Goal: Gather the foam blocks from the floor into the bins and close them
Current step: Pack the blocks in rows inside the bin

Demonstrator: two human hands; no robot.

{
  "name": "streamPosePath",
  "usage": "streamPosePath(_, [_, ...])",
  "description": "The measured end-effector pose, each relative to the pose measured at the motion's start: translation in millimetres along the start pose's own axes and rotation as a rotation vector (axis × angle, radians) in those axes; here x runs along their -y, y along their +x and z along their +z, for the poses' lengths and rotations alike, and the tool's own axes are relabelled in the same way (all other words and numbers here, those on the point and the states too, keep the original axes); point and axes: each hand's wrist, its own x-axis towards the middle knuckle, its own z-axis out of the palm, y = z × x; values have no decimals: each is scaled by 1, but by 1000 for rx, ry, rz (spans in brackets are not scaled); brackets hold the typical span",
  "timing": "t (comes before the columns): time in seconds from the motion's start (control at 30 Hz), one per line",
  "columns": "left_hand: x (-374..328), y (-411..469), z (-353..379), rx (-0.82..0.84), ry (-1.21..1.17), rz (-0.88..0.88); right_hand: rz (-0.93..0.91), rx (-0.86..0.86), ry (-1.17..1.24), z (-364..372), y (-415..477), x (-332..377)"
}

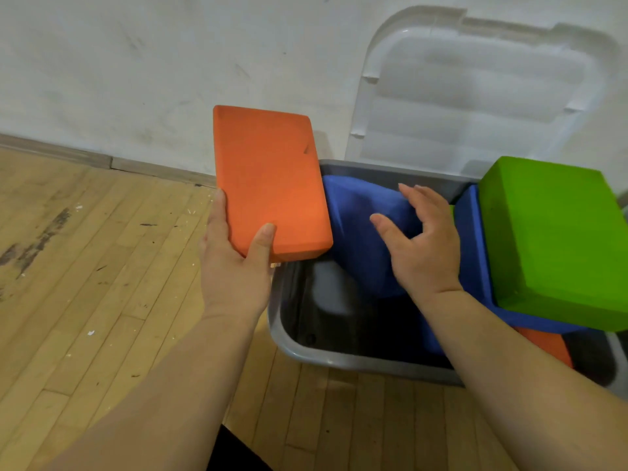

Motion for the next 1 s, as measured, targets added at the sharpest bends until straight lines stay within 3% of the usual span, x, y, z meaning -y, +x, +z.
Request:
streamPosePath(0.1, [-1, -2, 1, -7, -2, 1, 40, 7, -1, -6, 7, 14])
streamPosePath(0.17, [-2, -3, 3, 5, 4, -12, 27, 106, -94, -12, 11, 18])
streamPosePath(0.33, [-4, -5, 3, 5, 2, -31, 78, 575, -585, -1, 6, 0])
streamPosePath(0.4, [-4, -4, 2, 3, 0, -31, 108, 661, -756, 7, -9, -13])
streamPosePath(0.47, [-6, -4, 3, 9, 4, -30, 27, 705, -986, 13, -21, -23])
streamPosePath(0.53, [-7, -5, 3, 15, 3, -28, -15, 707, -1056, 15, -22, -30])
streamPosePath(0.7, [-13, -6, 1, 25, 2, -12, 52, 846, -844, 6, -19, -50])
streamPosePath(0.83, [-28, -11, 0, 85, 27, 21, 22, 716, -243, -30, -14, -10])
streamPosePath(1.0, [-47, -27, 13, 183, 98, 183, -121, 701, 14, -51, -22, 20])
